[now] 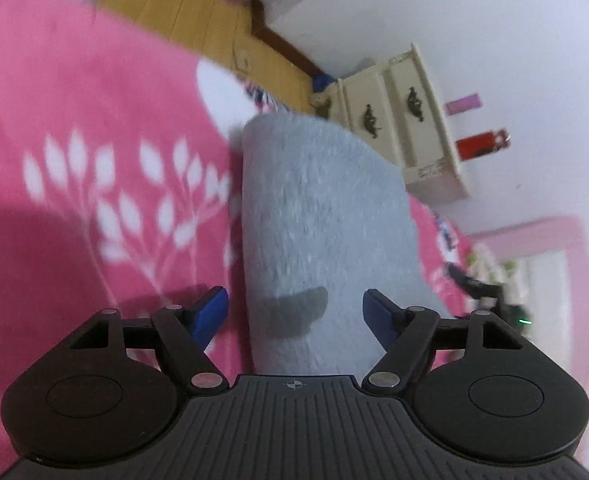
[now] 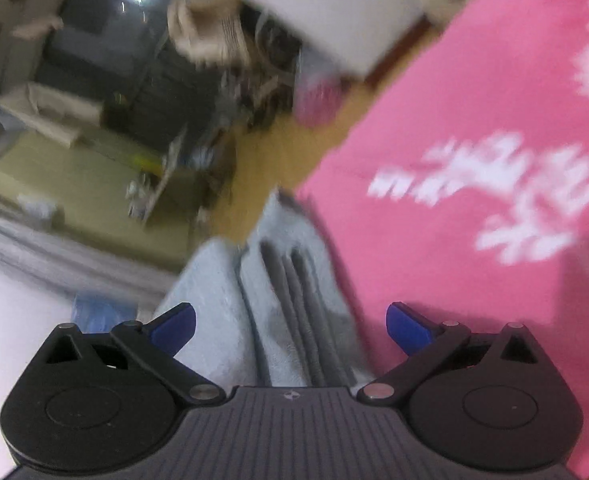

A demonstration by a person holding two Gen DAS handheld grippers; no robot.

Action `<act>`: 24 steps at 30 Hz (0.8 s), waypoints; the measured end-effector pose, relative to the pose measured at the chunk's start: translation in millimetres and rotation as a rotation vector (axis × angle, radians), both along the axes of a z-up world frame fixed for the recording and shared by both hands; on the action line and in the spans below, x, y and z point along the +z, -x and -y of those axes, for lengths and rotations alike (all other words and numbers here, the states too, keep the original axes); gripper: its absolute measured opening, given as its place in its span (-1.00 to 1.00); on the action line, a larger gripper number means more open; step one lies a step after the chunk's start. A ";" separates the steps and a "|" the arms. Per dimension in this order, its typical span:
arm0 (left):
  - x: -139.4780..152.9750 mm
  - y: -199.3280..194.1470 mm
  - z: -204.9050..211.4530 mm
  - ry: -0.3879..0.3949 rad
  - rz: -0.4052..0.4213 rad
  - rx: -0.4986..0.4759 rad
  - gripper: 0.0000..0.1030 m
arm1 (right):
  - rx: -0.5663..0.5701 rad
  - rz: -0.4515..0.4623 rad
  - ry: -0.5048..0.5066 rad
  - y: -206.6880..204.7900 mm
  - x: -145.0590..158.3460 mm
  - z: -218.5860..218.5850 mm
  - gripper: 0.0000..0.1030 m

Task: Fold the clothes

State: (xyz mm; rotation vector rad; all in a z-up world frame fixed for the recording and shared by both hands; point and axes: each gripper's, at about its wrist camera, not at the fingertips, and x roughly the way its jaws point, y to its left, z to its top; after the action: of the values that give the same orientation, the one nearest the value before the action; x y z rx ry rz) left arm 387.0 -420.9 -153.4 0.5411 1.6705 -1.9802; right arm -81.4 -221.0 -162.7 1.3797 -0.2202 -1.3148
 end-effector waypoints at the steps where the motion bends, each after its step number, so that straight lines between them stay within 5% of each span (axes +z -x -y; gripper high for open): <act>1: -5.6 3.9 0.8 -0.011 -0.010 -0.009 0.48 | 0.001 0.007 -0.011 -1.5 -2.7 5.2 1.00; 6: -21.1 26.1 6.1 -0.005 -0.028 -0.040 0.49 | 0.084 0.122 0.000 -14.7 -8.2 20.4 1.00; 16: -1.2 16.3 8.9 -0.004 -0.181 -0.060 0.30 | 0.179 0.083 -0.039 -50.4 13.8 45.8 1.00; 24: 32.5 -33.6 7.0 0.094 -0.085 -0.050 0.32 | 0.282 0.172 0.008 -121.1 19.8 58.1 1.00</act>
State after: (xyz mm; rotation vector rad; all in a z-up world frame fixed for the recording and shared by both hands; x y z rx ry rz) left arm 420.6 -427.9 -120.9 0.4746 1.6186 -2.1332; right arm 39.7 -279.1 -142.9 1.4594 -0.1409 -0.9629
